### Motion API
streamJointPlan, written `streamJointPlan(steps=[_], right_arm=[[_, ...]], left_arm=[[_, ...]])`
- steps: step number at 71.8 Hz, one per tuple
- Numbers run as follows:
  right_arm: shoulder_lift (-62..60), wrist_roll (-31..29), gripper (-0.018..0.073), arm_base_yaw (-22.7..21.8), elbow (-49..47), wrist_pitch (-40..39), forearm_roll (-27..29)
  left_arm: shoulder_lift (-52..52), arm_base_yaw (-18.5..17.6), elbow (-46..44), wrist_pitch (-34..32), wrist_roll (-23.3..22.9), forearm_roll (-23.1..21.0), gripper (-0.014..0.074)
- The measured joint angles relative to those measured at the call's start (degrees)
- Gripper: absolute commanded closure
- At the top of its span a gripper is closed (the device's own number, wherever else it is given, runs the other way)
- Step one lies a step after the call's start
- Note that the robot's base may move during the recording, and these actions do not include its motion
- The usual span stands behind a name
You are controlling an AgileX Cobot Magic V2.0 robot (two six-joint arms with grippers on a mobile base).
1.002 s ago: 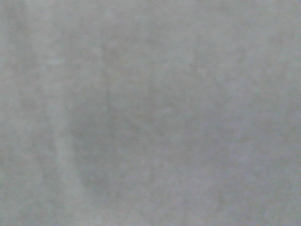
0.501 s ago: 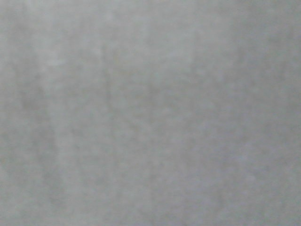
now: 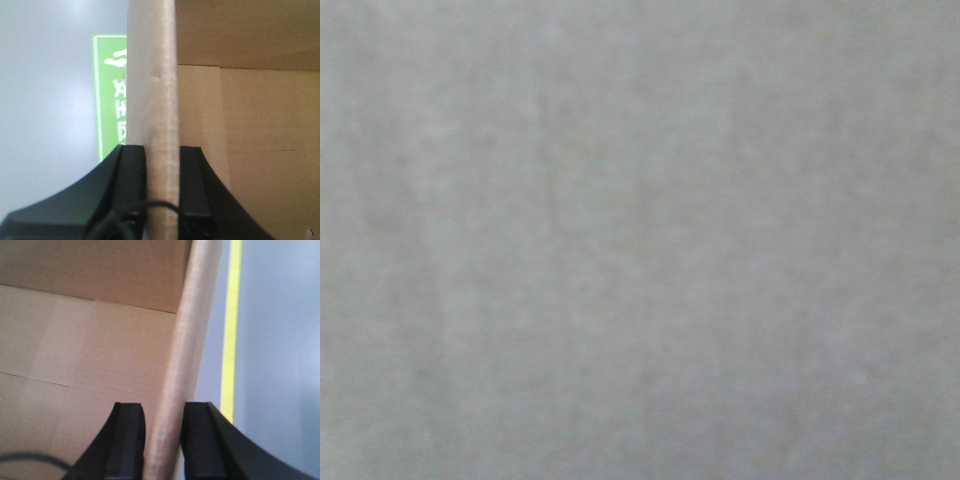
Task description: Grab box from left shelf to table start
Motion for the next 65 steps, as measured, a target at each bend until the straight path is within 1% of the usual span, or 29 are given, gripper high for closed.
streamJointPlan(steps=[65], right_arm=[[0.0, -0.1, 0.0492, 0.0, 0.0, 0.0, -0.3]], left_arm=[[0.0, 0.0, 0.0, 0.0, 0.0, 0.0, 0.07]])
